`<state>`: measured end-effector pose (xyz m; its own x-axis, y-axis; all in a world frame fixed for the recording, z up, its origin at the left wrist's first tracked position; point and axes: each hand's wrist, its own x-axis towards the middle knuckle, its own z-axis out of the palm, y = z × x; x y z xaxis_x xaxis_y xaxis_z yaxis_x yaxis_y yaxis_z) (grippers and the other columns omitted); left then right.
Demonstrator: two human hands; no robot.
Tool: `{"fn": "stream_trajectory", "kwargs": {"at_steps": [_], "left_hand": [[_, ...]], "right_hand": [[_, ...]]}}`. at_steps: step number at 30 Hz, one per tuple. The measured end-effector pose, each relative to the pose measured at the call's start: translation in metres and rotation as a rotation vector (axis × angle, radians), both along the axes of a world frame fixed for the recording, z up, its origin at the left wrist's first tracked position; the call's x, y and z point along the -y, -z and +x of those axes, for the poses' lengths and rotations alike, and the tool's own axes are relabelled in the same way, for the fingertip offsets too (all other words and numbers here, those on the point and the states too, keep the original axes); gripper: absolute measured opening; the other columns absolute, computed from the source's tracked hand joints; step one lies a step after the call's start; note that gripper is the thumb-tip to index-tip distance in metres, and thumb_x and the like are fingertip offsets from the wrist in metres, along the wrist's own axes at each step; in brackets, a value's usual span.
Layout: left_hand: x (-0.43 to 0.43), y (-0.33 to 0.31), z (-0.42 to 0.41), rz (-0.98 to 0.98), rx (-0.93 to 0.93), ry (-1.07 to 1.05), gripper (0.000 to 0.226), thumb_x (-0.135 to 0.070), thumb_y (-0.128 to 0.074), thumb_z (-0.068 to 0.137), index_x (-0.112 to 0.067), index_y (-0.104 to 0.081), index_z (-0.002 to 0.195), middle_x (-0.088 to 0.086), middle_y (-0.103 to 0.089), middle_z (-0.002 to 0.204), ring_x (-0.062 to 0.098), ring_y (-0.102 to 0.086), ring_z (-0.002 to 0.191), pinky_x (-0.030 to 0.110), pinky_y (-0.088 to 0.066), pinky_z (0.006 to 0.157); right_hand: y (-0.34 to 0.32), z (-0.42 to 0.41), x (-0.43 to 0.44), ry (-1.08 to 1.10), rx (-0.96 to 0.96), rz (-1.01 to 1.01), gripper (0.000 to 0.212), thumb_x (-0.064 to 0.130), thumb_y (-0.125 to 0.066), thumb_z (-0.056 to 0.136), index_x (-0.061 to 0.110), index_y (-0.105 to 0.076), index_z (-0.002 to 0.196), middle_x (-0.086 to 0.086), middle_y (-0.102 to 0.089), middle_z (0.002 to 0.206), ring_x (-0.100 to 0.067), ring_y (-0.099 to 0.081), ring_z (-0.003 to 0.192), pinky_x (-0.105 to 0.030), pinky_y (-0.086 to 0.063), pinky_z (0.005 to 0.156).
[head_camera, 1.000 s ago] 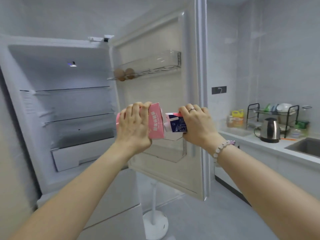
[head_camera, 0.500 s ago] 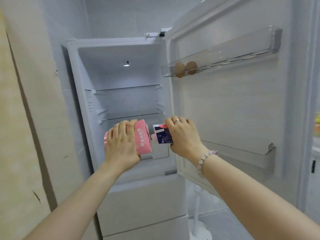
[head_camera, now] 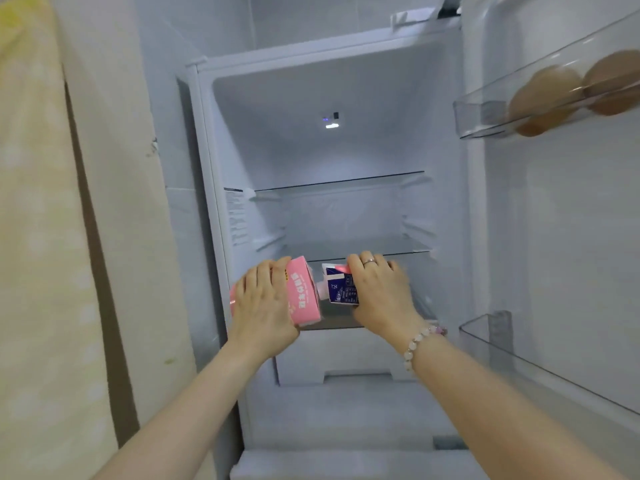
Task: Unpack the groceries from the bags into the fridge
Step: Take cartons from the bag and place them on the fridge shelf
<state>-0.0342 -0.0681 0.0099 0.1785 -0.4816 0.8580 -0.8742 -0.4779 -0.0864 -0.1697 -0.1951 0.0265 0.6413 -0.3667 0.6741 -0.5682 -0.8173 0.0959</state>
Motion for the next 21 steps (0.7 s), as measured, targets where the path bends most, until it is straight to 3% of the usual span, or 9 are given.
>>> {"fn": "stream_trajectory", "kwargs": {"at_steps": [5, 15, 21], "left_hand": [[0.045, -0.009, 0.044, -0.032, -0.097, -0.032, 0.097, -0.032, -0.084, 0.047, -0.007, -0.041, 0.131, 0.012, -0.050, 0.118, 0.033, -0.049, 0.107, 0.040, -0.039, 0.090], [0.119, -0.040, 0.115, -0.157, -0.112, 0.073, 0.108, -0.049, -0.086, 0.047, -0.005, -0.038, 0.133, 0.012, -0.047, 0.120, 0.031, -0.044, 0.108, 0.038, -0.036, 0.091], [0.167, -0.057, 0.138, -0.313, -0.233, 0.219, 0.107, -0.040, -0.085, 0.049, -0.007, -0.034, 0.136, 0.011, -0.044, 0.125, 0.029, -0.042, 0.113, 0.034, -0.033, 0.092]], "right_hand": [[-0.014, 0.055, 0.043, -0.027, 0.070, 0.090, 0.057, 0.026, -0.072, 0.079, 0.016, -0.038, 0.124, -0.004, -0.049, 0.126, -0.022, -0.048, 0.114, -0.031, -0.038, 0.091], [-0.042, 0.122, 0.098, 0.011, 0.282, 0.065, 0.057, 0.023, -0.069, 0.077, 0.012, -0.041, 0.126, -0.006, -0.052, 0.122, -0.025, -0.048, 0.111, -0.030, -0.035, 0.085], [-0.062, 0.154, 0.137, 0.067, 0.448, 0.199, 0.060, 0.032, -0.075, 0.072, 0.013, -0.045, 0.120, -0.006, -0.057, 0.117, -0.025, -0.049, 0.110, -0.032, -0.037, 0.083]]}}
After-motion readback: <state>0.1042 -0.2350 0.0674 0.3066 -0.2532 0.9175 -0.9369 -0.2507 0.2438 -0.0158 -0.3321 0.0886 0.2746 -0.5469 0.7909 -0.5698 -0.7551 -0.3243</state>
